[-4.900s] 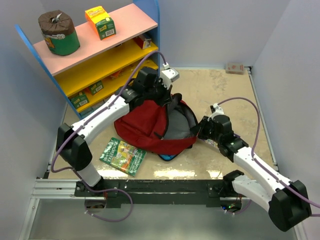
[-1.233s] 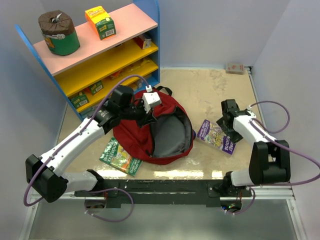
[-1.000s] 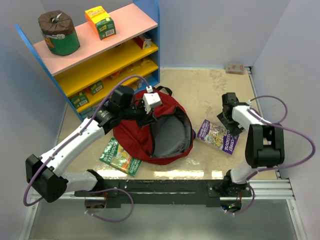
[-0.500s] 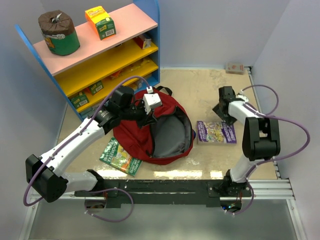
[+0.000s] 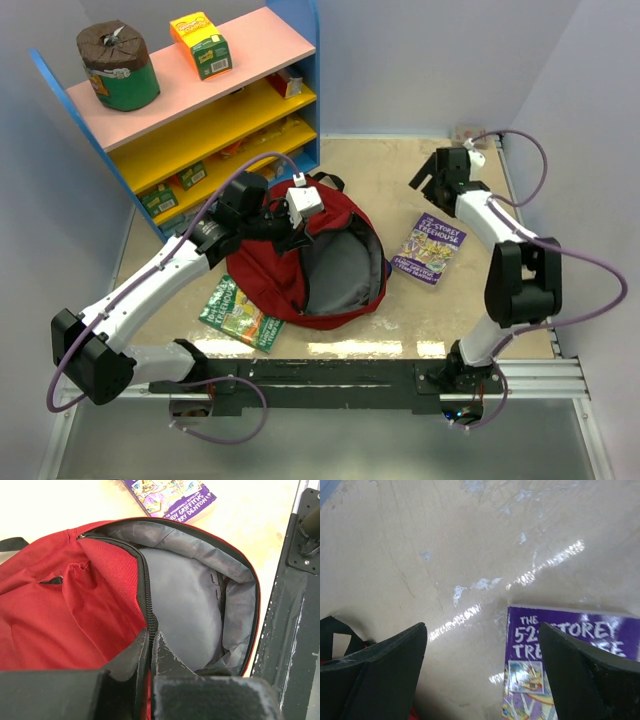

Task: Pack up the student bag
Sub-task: Adjust the book at the center of the board, then pick up the book from the center of the board.

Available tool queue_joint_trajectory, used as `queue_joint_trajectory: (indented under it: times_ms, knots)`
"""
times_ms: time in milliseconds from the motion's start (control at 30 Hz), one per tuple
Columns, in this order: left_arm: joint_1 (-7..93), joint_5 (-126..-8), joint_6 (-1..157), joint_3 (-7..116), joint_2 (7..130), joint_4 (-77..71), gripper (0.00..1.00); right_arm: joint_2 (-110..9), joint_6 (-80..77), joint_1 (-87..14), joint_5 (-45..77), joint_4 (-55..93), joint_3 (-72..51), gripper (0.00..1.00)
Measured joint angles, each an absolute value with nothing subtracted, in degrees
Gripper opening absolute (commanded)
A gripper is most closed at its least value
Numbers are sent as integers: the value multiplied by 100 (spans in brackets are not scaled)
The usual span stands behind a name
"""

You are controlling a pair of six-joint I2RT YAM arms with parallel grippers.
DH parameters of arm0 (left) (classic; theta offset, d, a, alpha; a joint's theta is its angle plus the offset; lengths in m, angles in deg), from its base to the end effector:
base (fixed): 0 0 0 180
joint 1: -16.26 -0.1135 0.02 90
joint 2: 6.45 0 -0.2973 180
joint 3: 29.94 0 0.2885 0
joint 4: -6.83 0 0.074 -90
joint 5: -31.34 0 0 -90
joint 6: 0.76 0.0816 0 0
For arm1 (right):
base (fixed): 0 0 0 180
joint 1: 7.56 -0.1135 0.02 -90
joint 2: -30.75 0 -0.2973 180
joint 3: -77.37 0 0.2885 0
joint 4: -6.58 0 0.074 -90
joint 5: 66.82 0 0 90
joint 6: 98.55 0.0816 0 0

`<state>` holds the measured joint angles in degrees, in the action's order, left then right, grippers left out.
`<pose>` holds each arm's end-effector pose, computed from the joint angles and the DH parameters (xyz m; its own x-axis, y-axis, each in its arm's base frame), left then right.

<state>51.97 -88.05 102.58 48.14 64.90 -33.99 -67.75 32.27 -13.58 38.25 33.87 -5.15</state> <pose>0.2459 -0.2261 0.3477 -0.2493 0.4268 -0.8693 0.9209 0.3821 -0.0766 0.4523 0.0264 0.2234 -0.4590 0.5863 -0.6675 0.5114 0.7887 0.3411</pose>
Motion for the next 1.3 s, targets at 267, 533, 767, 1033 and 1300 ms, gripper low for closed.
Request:
queue_joint_trajectory:
  times_ms: [267, 533, 767, 1033, 1300]
  knots:
    - [5199, -8796, 10335, 4814, 6490, -3401, 4, -5422, 3135, -1327, 4230, 4266, 160, 97]
    - [5203, -8805, 10335, 4816, 6490, -3403, 5, -5199, 3153, -1142, 4317, 4812, 735, 99]
    - [5207, -8807, 10337, 4884, 6540, -3449, 5, -5516, 3105, -849, 4037, 4683, 1389, 99]
    - [5277, -8901, 10335, 5061, 6781, -3487, 5, -5470, 3105, -750, 3187, 3726, 2064, 99]
    - [5284, -8951, 10335, 5149, 6866, -3508, 5, -5632, 3186, -744, 2665, 2572, 2265, 83]
